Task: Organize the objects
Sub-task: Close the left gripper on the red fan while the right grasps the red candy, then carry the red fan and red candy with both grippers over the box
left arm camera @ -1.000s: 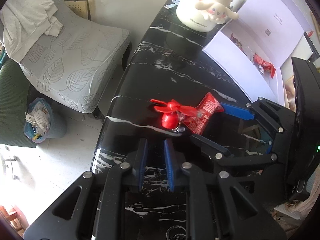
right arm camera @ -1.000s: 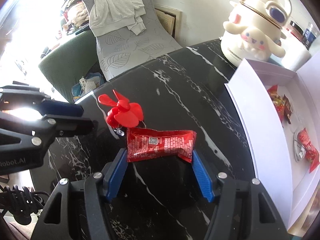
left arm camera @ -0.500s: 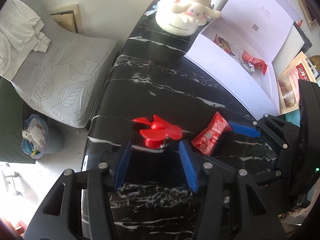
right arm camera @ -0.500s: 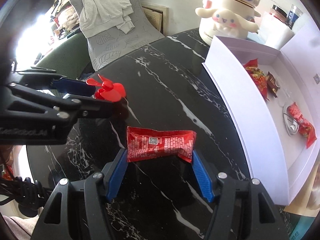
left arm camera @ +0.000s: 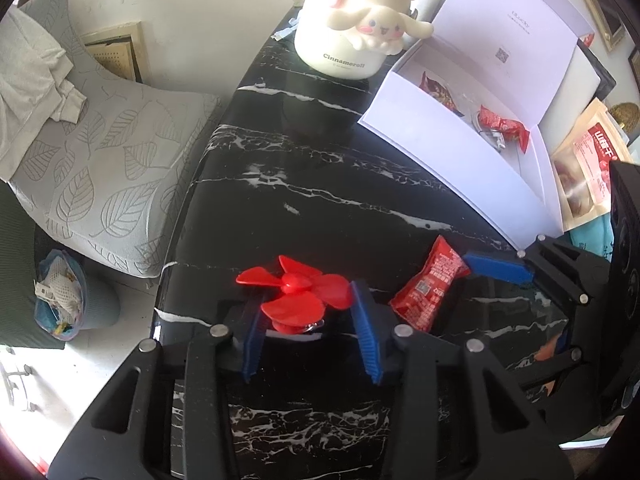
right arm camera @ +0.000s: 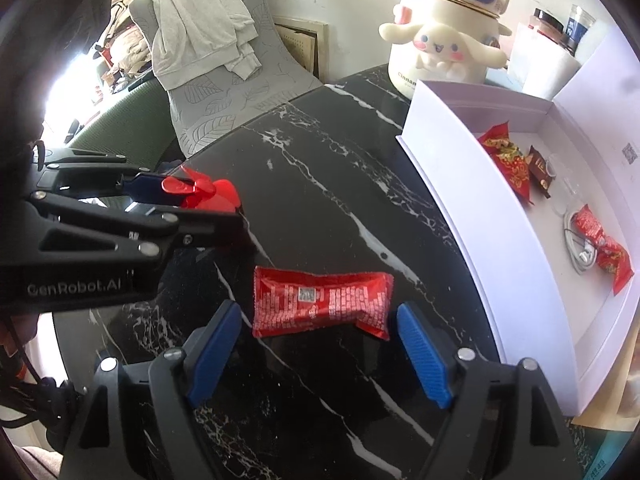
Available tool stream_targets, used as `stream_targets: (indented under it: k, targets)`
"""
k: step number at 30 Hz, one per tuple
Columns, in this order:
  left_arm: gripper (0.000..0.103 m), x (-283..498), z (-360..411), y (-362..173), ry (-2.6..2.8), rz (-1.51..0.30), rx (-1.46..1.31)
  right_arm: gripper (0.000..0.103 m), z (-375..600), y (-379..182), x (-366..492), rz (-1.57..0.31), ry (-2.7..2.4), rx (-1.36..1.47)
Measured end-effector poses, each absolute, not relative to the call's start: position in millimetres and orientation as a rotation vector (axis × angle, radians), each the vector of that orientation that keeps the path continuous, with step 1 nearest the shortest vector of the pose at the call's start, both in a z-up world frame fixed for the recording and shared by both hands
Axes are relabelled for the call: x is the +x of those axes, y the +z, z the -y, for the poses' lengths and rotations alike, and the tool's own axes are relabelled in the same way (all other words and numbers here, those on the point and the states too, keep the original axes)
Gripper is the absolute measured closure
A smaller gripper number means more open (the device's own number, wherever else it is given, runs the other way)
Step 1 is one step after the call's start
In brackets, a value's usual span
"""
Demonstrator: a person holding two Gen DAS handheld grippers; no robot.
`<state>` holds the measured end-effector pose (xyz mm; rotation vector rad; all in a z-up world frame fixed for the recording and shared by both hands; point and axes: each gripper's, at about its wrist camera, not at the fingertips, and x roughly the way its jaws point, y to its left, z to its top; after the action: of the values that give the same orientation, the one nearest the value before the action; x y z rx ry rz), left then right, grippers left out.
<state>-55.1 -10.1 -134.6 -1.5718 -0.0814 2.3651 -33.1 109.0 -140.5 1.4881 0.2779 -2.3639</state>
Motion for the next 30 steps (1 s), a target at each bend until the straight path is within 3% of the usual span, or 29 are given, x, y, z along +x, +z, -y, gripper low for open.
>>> stream_targets:
  k: [7, 9, 10, 14, 30]
  targets:
    - [0.065, -54.2, 12.1, -134.4, 2.362, 0.088, -1.574, 0.021, -106.6, -146.8, -41.9, -0.262, -2.389, 1.529]
    - [0.065, -54.0, 13.1, -134.2, 2.362, 0.099, -1.579, 0.027, -109.5, -145.2, -39.9, -0.243, -2.419, 1.51]
    - [0.065, -53.6, 13.8, -134.0, 2.364, 0.104, -1.581, 0.036, -110.3, -144.6, -39.2, -0.243, -2.426, 1.504]
    - [0.065, -51.2, 16.0, -131.7, 2.366, 0.114, -1.581, 0.04, -111.0, -143.3, -39.7, -0.229, -2.426, 1.524]
    - [0.065, -33.9, 14.9, -122.6, 2.37, 0.092, -1.598, 0.042, -112.6, -130.5, -17.7, -0.161, -2.413, 1.514]
